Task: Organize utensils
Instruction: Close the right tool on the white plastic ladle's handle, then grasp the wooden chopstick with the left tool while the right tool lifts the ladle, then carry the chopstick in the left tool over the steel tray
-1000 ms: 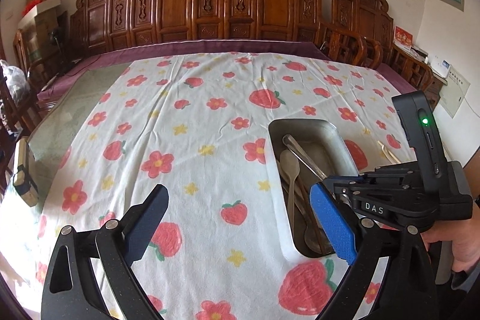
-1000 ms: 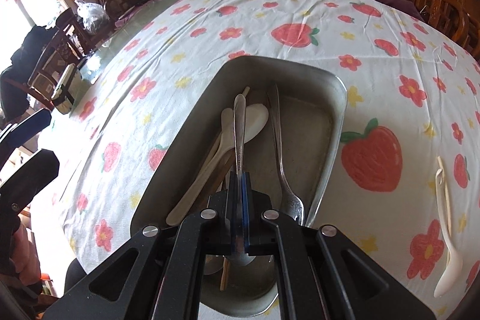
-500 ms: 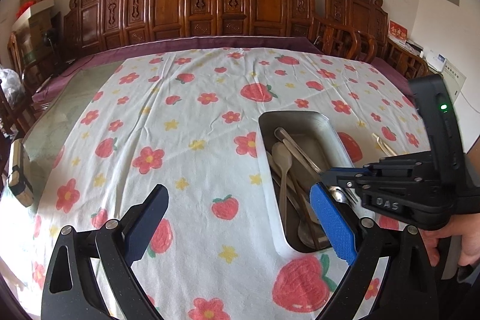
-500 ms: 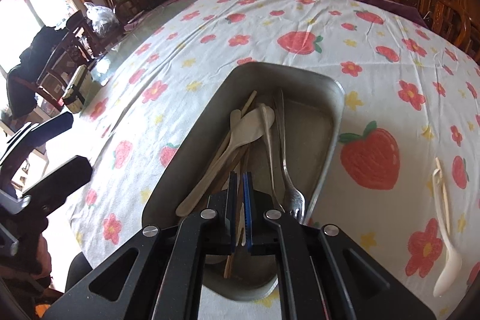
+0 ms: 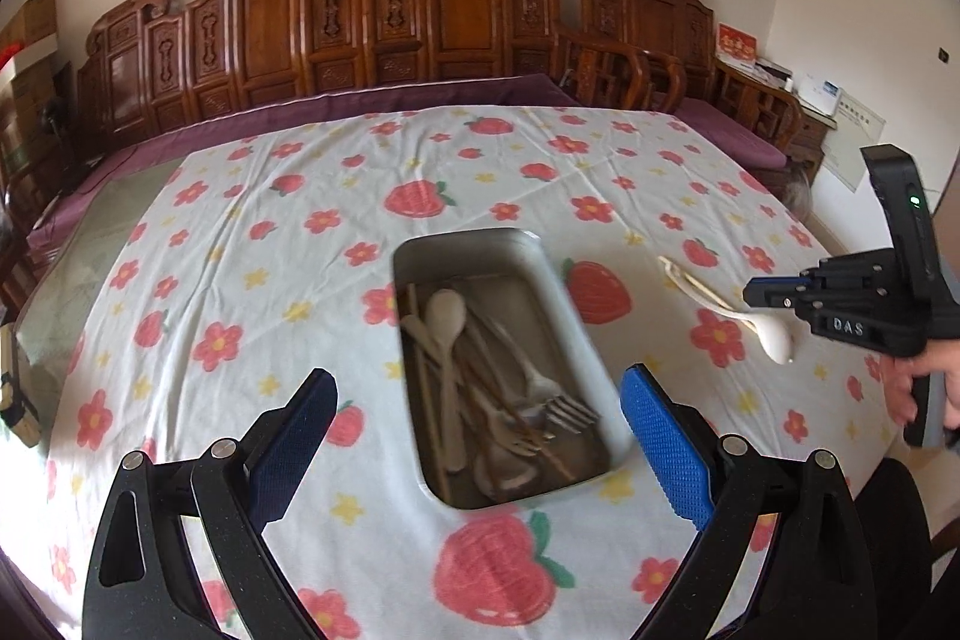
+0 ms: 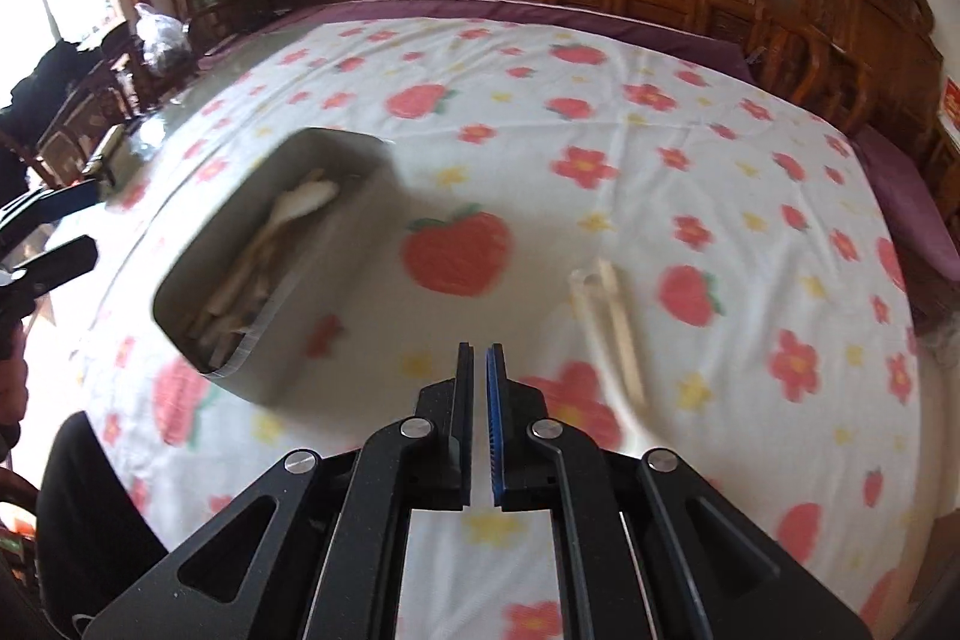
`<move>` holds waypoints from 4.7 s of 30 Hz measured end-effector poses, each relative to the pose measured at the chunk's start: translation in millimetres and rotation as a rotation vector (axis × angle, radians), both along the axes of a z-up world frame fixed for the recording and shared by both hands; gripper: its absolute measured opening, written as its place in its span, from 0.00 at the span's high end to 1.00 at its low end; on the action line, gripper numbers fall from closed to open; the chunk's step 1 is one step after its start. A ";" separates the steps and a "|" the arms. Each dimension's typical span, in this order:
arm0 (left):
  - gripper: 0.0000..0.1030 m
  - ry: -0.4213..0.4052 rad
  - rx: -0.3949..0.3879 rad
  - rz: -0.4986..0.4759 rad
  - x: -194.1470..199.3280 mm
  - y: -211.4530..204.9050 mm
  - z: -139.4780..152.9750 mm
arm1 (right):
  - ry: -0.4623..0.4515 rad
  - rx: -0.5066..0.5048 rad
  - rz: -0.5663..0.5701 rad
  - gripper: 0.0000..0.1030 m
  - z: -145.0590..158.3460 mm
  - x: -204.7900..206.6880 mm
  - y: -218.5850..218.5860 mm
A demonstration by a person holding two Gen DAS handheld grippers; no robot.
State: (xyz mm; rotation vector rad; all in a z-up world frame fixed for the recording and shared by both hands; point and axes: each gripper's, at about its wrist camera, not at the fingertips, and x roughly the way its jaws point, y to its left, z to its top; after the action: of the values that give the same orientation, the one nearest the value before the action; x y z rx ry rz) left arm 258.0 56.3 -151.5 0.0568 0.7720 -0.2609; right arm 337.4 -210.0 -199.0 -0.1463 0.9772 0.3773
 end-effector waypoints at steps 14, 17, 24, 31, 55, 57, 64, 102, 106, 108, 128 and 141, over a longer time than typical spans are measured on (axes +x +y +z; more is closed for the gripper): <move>0.11 0.042 -0.002 -0.069 -10.0 -53.7 -13.6 | 0.158 -0.120 -0.062 0.73 -66.8 43.1 -53.5; 0.11 0.049 0.002 -0.074 -12.3 -57.9 -17.1 | 0.185 -0.136 -0.040 0.73 -72.4 42.9 -47.0; 0.11 0.053 0.003 -0.080 -12.6 -61.7 -18.1 | 0.216 -0.141 -0.010 0.70 -75.6 36.9 -31.8; 0.11 0.054 0.006 -0.089 -14.5 -66.0 -18.8 | 0.209 -0.116 -0.002 0.72 -66.6 32.4 -30.3; 0.11 0.078 0.012 -0.101 -14.2 -93.2 -26.0 | 0.226 -0.113 -0.022 0.90 -59.8 12.5 -31.0; 0.11 0.081 0.016 -0.102 -12.1 -101.2 -26.7 | 0.201 -0.077 -0.035 0.90 -48.6 1.4 -42.5; 0.11 0.098 0.024 -0.104 -0.6 -140.4 -29.2 | 0.143 -0.033 -0.099 0.90 -32.0 -33.8 -86.1; 0.61 0.426 0.088 -0.019 113.6 -291.0 -111.8 | 0.113 0.017 -0.218 0.89 -42.6 -43.9 -167.4; 0.67 0.423 0.157 -0.006 110.7 -294.4 -113.4 | 0.111 0.023 -0.210 0.89 -41.8 -43.7 -166.0; 0.72 0.427 0.158 0.000 109.7 -291.3 -113.6 | 0.110 0.026 -0.206 0.89 -40.9 -43.9 -165.0; 0.96 0.388 0.128 -0.024 85.5 -255.2 -88.3 | 0.085 0.044 -0.185 0.89 -28.8 -47.3 -157.3; 0.96 0.280 0.098 -0.073 47.5 -212.2 -42.7 | 0.047 0.066 -0.135 0.89 -13.9 -54.7 -138.5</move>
State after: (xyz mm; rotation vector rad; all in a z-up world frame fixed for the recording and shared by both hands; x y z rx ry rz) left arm 305.5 -155.9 -194.2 0.1436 1.0622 -0.3034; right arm 282.7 -348.6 -212.9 -0.0116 1.0141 0.2895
